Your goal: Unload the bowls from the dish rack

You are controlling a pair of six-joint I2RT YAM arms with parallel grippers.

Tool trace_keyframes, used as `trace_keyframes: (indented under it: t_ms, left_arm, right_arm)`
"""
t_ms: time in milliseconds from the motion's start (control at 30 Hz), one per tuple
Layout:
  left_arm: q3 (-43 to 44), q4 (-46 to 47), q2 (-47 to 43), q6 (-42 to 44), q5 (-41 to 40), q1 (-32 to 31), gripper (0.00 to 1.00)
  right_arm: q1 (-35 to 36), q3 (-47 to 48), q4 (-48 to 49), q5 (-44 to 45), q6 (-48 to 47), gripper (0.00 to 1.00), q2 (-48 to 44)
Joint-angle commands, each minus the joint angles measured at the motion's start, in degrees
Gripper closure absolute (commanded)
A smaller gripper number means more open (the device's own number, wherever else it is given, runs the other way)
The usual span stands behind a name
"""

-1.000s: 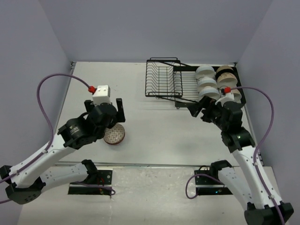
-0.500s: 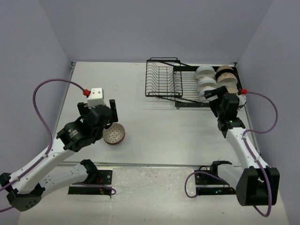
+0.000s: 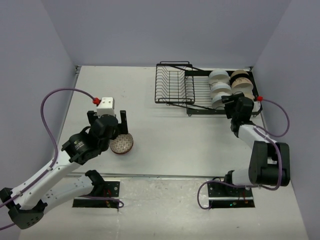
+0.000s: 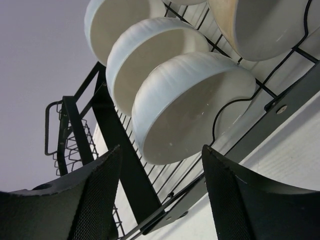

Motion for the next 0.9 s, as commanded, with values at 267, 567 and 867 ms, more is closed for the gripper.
trace_keyframes:
  t_ms: [267,567,867]
  left_arm:
    - [-1.42,6.09,-0.27,4.76,6.16,1.59,0.0]
    - [-2.12,7.67,-0.27,5.9,9.06,2.21,0.0]
    - [-2.39,8.46,0.17,6.78,11.7,3.53,0.0]
  right_arm:
    - [-0.3,4.03,16.63,-1.77,3.01,0.52,10.53]
    - [-0.39,-0.27,28.31,-1.25,5.47,0.71,13.7]
    - [-0.39,-3.97,37.28,-1.51,6.09,0.9,14.75]
